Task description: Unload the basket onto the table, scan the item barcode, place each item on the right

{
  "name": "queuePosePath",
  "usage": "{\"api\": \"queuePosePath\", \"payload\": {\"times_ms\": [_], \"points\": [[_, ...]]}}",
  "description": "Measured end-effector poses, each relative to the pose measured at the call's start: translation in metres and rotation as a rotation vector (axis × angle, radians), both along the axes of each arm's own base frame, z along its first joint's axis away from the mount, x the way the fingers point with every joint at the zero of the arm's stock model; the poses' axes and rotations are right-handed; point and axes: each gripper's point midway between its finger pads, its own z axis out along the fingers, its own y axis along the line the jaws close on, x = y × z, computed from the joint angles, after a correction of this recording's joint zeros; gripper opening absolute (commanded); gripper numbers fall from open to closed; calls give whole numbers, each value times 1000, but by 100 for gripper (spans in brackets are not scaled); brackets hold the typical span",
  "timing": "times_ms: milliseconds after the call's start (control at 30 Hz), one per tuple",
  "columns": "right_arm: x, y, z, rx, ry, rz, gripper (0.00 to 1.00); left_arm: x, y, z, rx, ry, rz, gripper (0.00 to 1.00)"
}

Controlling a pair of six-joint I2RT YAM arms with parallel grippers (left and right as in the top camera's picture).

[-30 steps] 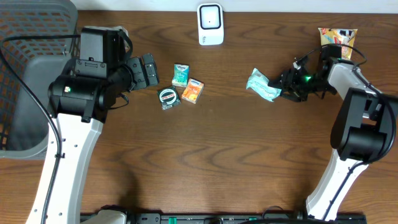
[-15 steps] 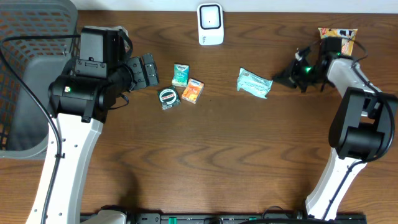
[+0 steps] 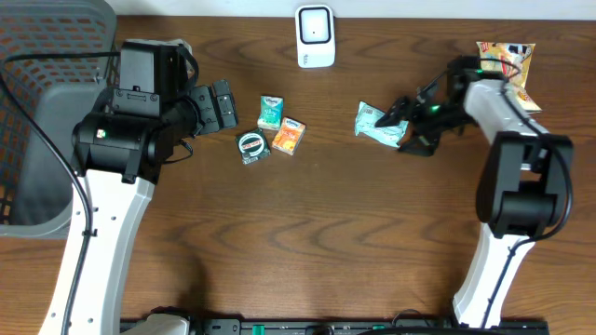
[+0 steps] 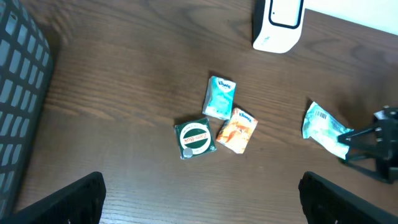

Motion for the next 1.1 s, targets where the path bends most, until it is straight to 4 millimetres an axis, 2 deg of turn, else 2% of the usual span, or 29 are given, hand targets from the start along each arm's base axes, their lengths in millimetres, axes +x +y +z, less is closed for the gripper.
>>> {"api": "queuePosePath", "payload": {"times_ms": [100, 167, 433, 633, 667, 767, 867, 900, 933, 1100], "points": [[5, 15, -1, -4, 7, -26, 82, 0, 0, 0, 0, 0, 0, 98], [9, 16, -3, -22, 13, -56, 78, 0, 0, 0, 0, 0, 0, 98], [35, -8, -14, -148, -23, -190, 72, 0, 0, 0, 0, 0, 0, 98], [42, -9, -14, -170, -55, -196, 71, 0, 0, 0, 0, 0, 0, 98], [44, -8, -14, -176, -69, -195, 65, 0, 0, 0, 0, 0, 0, 97], [50, -6, -17, -184, -118, -190, 38, 0, 0, 0, 0, 0, 0, 98], [55, -2, -23, -177, -170, -189, 26, 0, 0, 0, 0, 0, 0, 98], [57, -3, -23, -175, -189, -189, 10, 0, 0, 0, 0, 0, 0, 98], [57, -2, -24, -174, -199, -185, 1, 0, 0, 0, 0, 0, 0, 98], [60, 1, -21, -147, -269, -112, 1, 0, 0, 0, 0, 0, 0, 98]]}}
